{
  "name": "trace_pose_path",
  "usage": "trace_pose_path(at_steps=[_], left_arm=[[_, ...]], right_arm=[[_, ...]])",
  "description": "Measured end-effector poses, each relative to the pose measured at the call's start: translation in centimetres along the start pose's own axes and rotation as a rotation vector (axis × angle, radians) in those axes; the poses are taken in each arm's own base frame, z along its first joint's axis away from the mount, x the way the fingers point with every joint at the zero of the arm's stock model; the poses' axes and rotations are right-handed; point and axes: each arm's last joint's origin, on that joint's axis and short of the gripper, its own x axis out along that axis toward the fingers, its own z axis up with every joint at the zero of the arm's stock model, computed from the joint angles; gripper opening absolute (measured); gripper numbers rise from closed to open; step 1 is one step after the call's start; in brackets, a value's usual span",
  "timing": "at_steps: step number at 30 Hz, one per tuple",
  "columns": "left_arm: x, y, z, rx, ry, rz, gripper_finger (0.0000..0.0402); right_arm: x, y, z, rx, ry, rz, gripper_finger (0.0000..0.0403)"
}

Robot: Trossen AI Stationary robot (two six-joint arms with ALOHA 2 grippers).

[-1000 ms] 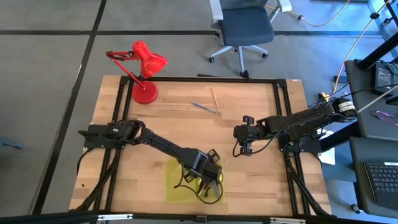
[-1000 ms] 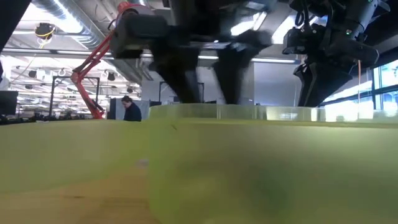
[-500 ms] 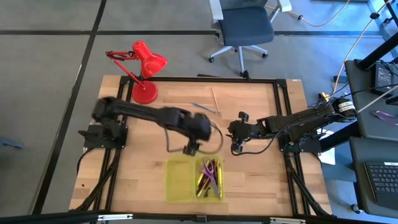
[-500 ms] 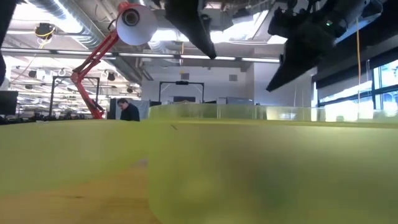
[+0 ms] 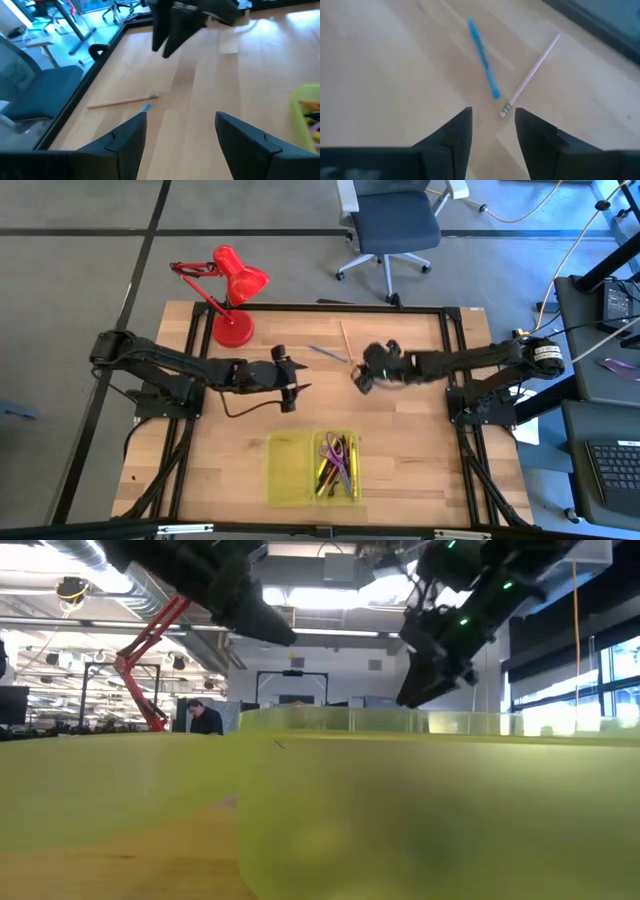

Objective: Pick & place school supplies into a supply box
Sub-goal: Put the pink pencil into the yellow supply box

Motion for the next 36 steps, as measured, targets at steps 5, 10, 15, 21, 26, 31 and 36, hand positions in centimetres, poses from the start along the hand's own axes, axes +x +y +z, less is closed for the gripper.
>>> trace_pose_path(at_steps=[5,10,15,21,26,31,36], left_arm=[[-0.2,0.1,-0.8,0.010,-0.012,0.004,0.0230],[-0.1,0.0,-1.1,0.018,0.002,0.003,0.0228],[-0.1,0.0,-1.2,0.019,0.003,0.003,0.0226],[-0.1,0.0,-1.2,0.020,0.005,0.002,0.0230],[-0.1,0.0,-1.3,0.023,0.012,0.001,0.0226],[-0.1,0.0,-1.3,0.023,0.012,0.000,0.0229],[-0.1,-0.1,-1.3,0.023,0.013,-0.008,0.0229]], right_arm=[[2.1,-2.7,2.4,0.075,0.049,0.062,0.0153],[4.9,-3.8,3.3,0.092,0.118,0.043,0.0153],[7.9,-4.4,3.7,0.123,0.208,0.064,0.0153],[10.5,-4.9,4.0,0.126,0.294,0.027,0.0153],[11.9,-4.8,3.9,0.109,0.352,0.008,0.0153],[13.2,-4.8,3.5,0.127,0.376,-0.005,0.0153],[14.1,-5.4,3.2,0.140,0.400,-0.024,0.0151]])
